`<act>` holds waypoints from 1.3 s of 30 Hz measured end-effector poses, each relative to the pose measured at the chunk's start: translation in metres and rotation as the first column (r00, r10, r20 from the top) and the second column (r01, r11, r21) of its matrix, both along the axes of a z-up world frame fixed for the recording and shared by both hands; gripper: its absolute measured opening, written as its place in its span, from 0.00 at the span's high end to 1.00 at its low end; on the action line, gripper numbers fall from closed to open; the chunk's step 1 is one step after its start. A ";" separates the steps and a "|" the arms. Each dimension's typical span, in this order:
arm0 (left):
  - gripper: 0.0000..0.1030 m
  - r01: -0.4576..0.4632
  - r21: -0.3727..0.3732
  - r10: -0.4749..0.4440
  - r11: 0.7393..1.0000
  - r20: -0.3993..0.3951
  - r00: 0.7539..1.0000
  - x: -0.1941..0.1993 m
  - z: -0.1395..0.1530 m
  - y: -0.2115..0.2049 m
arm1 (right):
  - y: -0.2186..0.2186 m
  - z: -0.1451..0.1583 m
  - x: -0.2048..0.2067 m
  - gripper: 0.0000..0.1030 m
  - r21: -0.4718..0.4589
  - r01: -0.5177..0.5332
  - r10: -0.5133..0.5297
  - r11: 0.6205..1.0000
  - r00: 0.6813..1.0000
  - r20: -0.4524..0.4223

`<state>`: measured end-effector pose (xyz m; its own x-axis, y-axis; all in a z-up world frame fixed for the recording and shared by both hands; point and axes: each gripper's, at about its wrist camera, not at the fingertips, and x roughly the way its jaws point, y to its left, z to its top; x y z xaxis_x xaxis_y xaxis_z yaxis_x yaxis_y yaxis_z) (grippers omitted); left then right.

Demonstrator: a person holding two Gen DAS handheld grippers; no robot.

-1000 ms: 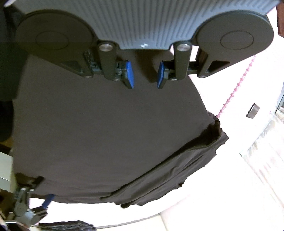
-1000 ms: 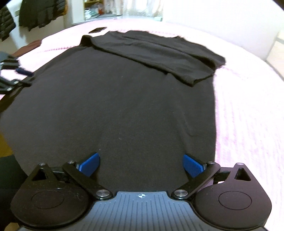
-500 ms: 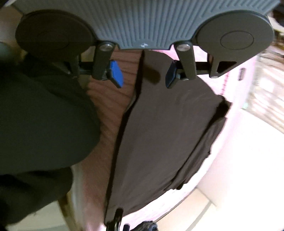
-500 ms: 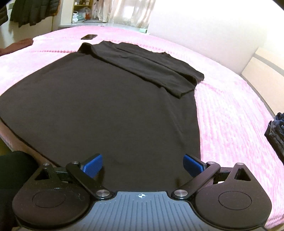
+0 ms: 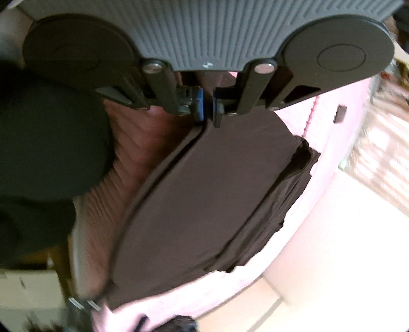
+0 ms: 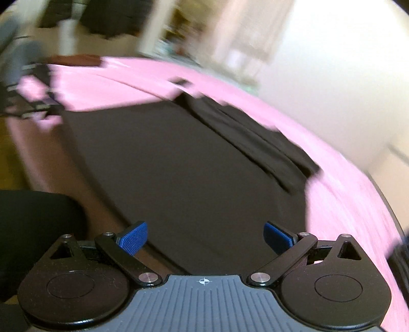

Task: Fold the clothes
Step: 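Grasp the shirt hem with the left gripper while the right gripper grasps beside it, then lift the hem with both grippers and fold it toward the collar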

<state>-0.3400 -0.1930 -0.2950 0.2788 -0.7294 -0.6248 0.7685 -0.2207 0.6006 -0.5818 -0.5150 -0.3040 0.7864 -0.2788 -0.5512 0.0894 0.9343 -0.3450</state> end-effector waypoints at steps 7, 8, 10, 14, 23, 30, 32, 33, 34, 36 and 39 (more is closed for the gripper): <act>0.95 -0.075 -0.061 0.065 0.995 -0.142 0.988 0.016 0.041 -0.010 | 0.046 -0.022 0.052 0.04 -0.084 -0.142 0.144 0.986 0.990 0.010; 0.95 -0.078 -0.065 0.068 0.995 -0.148 0.987 0.018 0.045 -0.011 | 0.048 -0.026 0.059 0.08 -0.107 -0.140 0.141 0.984 0.990 0.007; 0.95 -0.083 -0.070 0.071 0.994 -0.158 0.985 0.020 0.051 -0.012 | 0.045 -0.033 0.067 0.34 -0.157 -0.111 0.111 0.981 0.994 -0.006; 0.95 -0.075 -0.063 0.065 0.995 -0.147 0.987 0.024 0.053 -0.012 | 0.017 -0.046 0.053 0.37 -0.297 -0.027 0.013 0.955 0.999 -0.048; 0.95 -0.061 -0.023 0.057 0.998 -0.125 0.990 0.019 0.034 -0.007 | -0.070 -0.079 -0.012 0.97 -0.524 0.049 -0.182 0.850 0.962 -0.205; 0.97 -0.034 -0.021 0.032 0.999 -0.083 0.996 0.009 0.046 0.010 | -0.073 -0.038 -0.025 0.99 -0.526 0.053 -0.153 0.849 0.977 -0.149; 0.97 -0.026 -0.017 0.025 1.000 -0.079 0.997 0.003 0.056 0.024 | -0.065 -0.020 -0.035 0.99 -0.531 0.056 -0.144 0.846 0.982 -0.126; 0.97 -0.026 -0.017 0.024 1.000 -0.076 0.997 0.000 0.061 0.032 | -0.059 -0.011 -0.042 0.99 -0.535 0.055 -0.137 0.843 0.984 -0.116; 0.97 -0.025 -0.018 0.024 1.000 -0.074 0.997 -0.003 0.066 0.040 | -0.053 -0.003 -0.048 0.99 -0.541 0.052 -0.131 0.839 0.986 -0.107; 0.97 -0.025 -0.022 0.023 0.999 -0.082 0.996 -0.012 0.078 0.058 | -0.034 0.011 -0.063 0.99 -0.546 0.052 -0.120 0.836 0.989 -0.090; 0.97 -0.011 -0.008 0.010 1.000 -0.101 0.995 -0.035 0.094 0.095 | -0.005 0.027 -0.087 0.99 -0.545 0.058 -0.116 0.837 0.991 -0.073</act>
